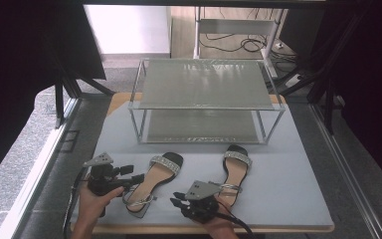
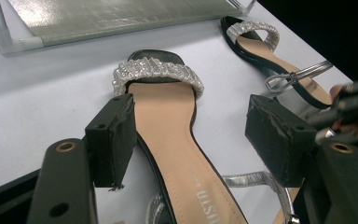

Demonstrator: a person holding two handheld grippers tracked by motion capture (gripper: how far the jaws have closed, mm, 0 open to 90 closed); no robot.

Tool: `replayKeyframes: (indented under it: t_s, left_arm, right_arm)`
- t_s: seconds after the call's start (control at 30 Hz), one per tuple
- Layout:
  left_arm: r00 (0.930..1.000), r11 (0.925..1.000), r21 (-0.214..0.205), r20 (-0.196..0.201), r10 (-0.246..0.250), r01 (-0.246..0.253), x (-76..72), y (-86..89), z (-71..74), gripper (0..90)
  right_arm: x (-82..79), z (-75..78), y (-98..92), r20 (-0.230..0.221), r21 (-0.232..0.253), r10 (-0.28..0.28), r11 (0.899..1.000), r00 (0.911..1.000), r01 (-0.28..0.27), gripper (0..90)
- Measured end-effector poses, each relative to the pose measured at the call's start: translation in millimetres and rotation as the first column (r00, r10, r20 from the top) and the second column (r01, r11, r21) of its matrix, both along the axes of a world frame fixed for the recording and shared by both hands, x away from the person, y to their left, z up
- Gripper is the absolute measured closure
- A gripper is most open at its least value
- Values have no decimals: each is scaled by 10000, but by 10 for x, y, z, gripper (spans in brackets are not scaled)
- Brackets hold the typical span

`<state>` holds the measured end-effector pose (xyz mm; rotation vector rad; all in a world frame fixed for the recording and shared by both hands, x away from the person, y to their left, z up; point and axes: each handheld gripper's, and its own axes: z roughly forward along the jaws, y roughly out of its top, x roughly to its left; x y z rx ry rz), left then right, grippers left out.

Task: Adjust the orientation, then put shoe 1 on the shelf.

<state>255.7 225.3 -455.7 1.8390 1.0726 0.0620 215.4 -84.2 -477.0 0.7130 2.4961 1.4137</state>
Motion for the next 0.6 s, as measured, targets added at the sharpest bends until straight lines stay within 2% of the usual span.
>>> replayKeyframes:
  t_s: [0.03, 0.07, 0.23, 0.4, 0.6]
  left_arm:
    - [10000, 10000, 12, -8, 1, -1, 2, -2, -2, 337]
    - [10000, 10000, 48, -22, -6, 6, 5, -3, -3, 337]
    - [10000, 9995, 309, 78, -37, 34, 13, -54, 4, 341]
    - [9995, 9961, 826, 77, -313, 305, 37, -158, 59, 342]
    - [9964, 9834, 1697, -664, -531, 637, 174, -238, 122, 347]
  right_arm:
    - [16, 26, -102, 27, 45, -215, 9998, 9998, 215, 721]
    - [16, 26, -102, 27, 45, -215, 9998, 9998, 215, 721]
    - [26, 97, -334, 382, 121, -789, 9968, 9961, 785, 640]
    - [30, 159, -479, 650, 197, -1046, 9944, 9924, 1035, 611]
    - [75, 213, -812, 838, 455, -1688, 9852, 9821, 1655, 591]
